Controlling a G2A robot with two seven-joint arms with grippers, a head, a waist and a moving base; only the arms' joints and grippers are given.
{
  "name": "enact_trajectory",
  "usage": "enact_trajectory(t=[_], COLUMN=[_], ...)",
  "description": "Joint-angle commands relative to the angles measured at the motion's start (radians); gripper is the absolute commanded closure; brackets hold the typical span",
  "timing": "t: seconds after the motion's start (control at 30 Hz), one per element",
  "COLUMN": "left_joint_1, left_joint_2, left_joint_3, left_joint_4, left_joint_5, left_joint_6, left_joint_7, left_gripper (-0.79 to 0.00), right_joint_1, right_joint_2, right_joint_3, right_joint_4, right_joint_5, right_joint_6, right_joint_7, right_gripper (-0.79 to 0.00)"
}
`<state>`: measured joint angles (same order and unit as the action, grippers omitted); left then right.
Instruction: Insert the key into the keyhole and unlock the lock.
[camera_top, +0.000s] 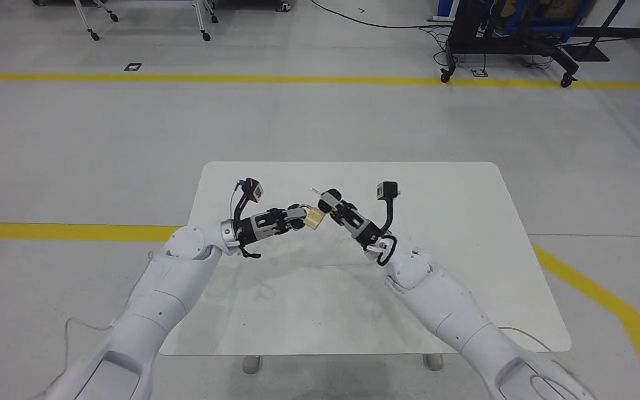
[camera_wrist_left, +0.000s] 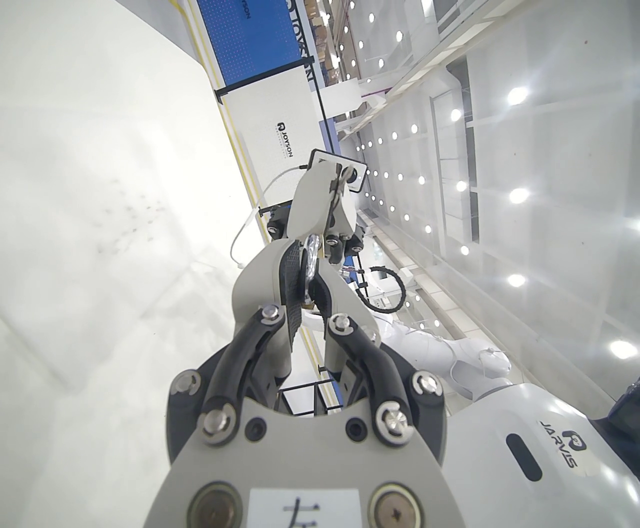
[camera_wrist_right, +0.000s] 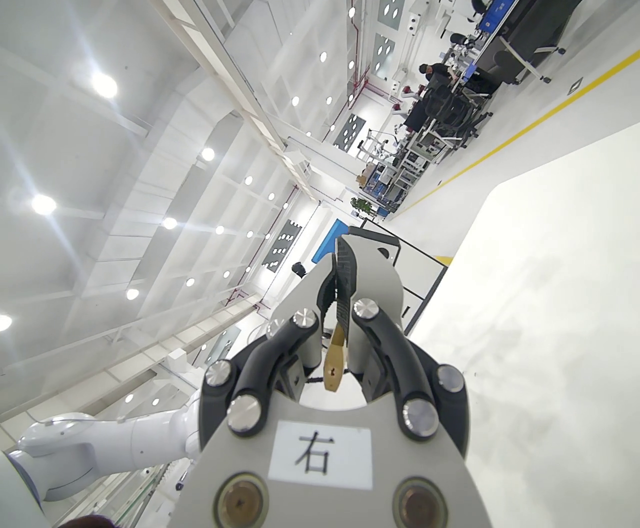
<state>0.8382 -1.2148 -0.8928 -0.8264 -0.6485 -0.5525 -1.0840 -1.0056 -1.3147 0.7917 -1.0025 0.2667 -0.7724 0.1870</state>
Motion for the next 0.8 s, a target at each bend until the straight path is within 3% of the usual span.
enact_trajectory(t=[0.0, 0.43, 0.67, 0.77], left_joint_1=[-0.004, -0.02, -0.044, -0.044], left_joint_2=[-0.004, -0.02, -0.024, -0.024], left_joint_3=[0.001, -0.005, -0.013, -0.013], left_joint_4=[0.008, 0.048, 0.091, 0.091], left_joint_5=[0.003, 0.017, -0.016, -0.016], left_joint_6=[0.004, 0.017, 0.12, 0.12], left_joint_7=[0.0, 0.009, -0.058, -0.058], left_gripper=[0.0, 0.0, 0.0, 0.0], right_joint_1=[-0.002, -0.029, -0.053, -0.053], right_joint_2=[-0.001, -0.008, 0.007, 0.007], right_joint_3=[0.006, 0.044, 0.13, 0.13], right_joint_4=[-0.004, -0.068, -0.105, -0.105], right_joint_5=[0.0, -0.037, -0.036, -0.036], right_joint_6=[0.012, 0.059, 0.031, 0.031], right_joint_7=[0.018, 0.036, 0.016, 0.016], right_gripper=[0.0, 0.0, 0.0, 0.0])
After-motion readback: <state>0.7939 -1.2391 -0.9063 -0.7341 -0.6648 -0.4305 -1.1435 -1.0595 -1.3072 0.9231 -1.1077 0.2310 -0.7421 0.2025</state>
